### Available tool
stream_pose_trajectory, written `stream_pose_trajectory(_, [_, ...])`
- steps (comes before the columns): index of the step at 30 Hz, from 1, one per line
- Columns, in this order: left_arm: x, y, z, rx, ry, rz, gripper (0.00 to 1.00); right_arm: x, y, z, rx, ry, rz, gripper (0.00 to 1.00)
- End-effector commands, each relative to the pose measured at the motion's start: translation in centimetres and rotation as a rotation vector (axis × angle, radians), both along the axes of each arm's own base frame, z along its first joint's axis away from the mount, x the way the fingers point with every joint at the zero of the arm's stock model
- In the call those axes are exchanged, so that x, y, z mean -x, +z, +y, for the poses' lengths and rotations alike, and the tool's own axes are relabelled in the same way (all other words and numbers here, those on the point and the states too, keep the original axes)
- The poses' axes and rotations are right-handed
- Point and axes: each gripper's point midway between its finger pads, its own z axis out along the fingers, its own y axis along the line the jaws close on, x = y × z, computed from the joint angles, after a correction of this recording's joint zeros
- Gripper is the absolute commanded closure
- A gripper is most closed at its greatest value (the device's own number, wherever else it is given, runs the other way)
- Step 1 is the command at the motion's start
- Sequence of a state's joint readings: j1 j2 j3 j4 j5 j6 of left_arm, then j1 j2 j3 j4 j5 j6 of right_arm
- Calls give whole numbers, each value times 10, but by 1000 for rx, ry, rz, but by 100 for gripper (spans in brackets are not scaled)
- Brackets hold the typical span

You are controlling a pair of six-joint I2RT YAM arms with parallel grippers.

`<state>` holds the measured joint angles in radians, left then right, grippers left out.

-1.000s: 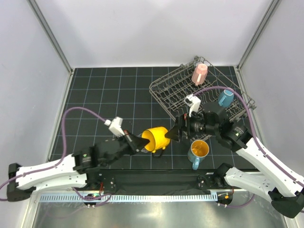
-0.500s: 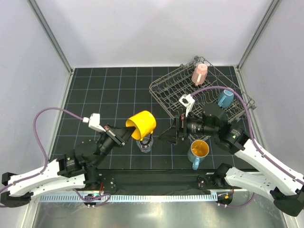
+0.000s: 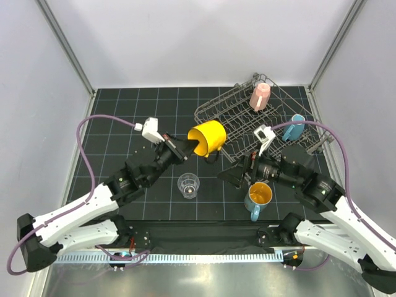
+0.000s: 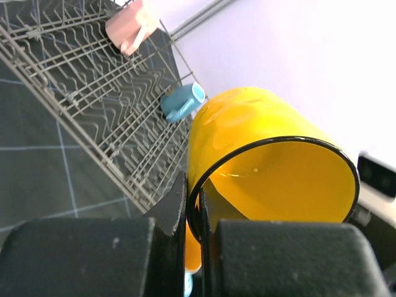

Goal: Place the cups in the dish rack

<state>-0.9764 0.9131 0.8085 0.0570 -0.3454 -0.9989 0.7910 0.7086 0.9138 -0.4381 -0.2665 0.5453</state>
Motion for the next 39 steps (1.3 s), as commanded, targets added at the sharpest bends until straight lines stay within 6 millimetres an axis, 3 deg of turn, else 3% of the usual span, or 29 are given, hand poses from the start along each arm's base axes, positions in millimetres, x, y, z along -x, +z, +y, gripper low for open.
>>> stream_pose_trajectory(1, [0,81,-9,264,-102,-103,100,-10,-19,-11,61,-88,29,1])
stream_pose_trajectory(5, [6,84,-14,310,-163,-129,99,-1,-17,2,15,-9,60,0])
stream_pose_trajectory(9, [30,102,0,391,-225,-249,100,10,6,27,-88,127,73,1])
stream_pose_trajectory(13, [42,106,12,419,-236,-287,100,18,30,40,-165,218,57,2])
stream_pose_trajectory(15, [47,106,17,440,-242,-303,100,23,46,45,-215,266,41,4])
stream_pose_trajectory(22, [54,110,28,484,-236,-313,100,30,74,57,-420,332,85,12])
stream_pose_trajectory(26, [56,111,32,500,-230,-315,100,30,79,60,-479,332,115,15])
stream_pose_trajectory(34, [57,108,31,514,-240,-315,100,24,88,66,-524,270,120,35])
stream_pose_trajectory(39, [55,107,30,523,-238,-311,100,21,88,74,-535,251,130,38])
